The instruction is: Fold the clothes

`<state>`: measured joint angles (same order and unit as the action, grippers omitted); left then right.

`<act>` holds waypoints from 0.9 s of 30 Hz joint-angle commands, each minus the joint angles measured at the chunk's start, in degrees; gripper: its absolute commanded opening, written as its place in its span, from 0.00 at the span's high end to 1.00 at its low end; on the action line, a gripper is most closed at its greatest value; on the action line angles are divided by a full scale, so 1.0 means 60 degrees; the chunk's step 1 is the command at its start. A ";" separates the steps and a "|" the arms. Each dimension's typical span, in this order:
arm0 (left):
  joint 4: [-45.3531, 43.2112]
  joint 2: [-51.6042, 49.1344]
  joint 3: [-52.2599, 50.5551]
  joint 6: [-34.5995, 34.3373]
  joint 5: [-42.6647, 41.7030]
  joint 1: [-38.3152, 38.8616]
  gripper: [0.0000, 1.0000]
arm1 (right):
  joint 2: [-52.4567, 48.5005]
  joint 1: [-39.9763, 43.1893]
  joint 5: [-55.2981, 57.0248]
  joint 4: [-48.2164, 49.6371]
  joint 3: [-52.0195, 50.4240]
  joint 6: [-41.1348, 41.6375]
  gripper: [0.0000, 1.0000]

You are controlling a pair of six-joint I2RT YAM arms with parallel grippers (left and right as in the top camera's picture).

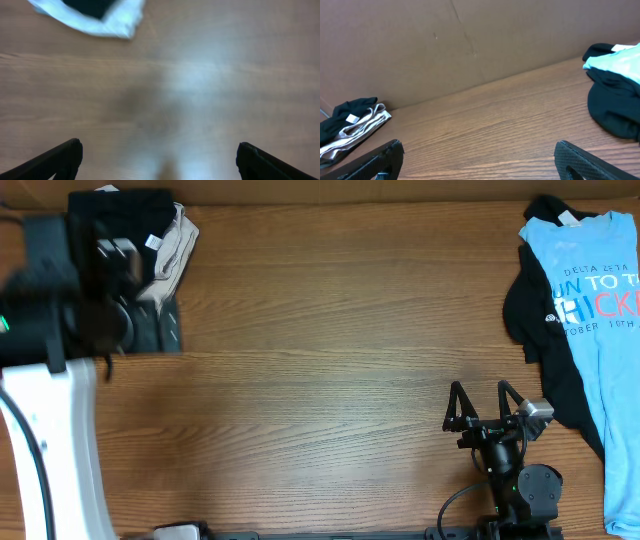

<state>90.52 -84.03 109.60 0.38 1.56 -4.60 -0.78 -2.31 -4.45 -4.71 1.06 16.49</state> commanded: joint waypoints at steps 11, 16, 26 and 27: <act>-0.3486 0.4951 -0.6131 -0.0608 -0.0503 0.0576 0.00 | 0.0102 -0.0036 0.0091 0.0044 -0.0098 0.0004 0.00; -0.6553 0.6834 -0.9165 -0.0838 -0.1100 0.0576 0.00 | 0.0102 -0.0033 0.0091 0.0044 -0.0098 0.0004 0.00; -1.2866 0.9595 -1.4546 -0.1362 -0.1515 0.0576 0.00 | 0.0102 -0.0033 0.0091 0.0044 -0.0098 0.0004 0.00; -1.3391 0.9839 -1.4998 -0.1362 -0.1515 0.0576 0.00 | 0.0102 -0.0033 0.0087 0.0044 -0.0098 0.0004 0.00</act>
<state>15.16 -28.71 26.02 -5.72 -6.31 -1.48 -0.80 -2.31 -4.43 -4.73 1.06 16.47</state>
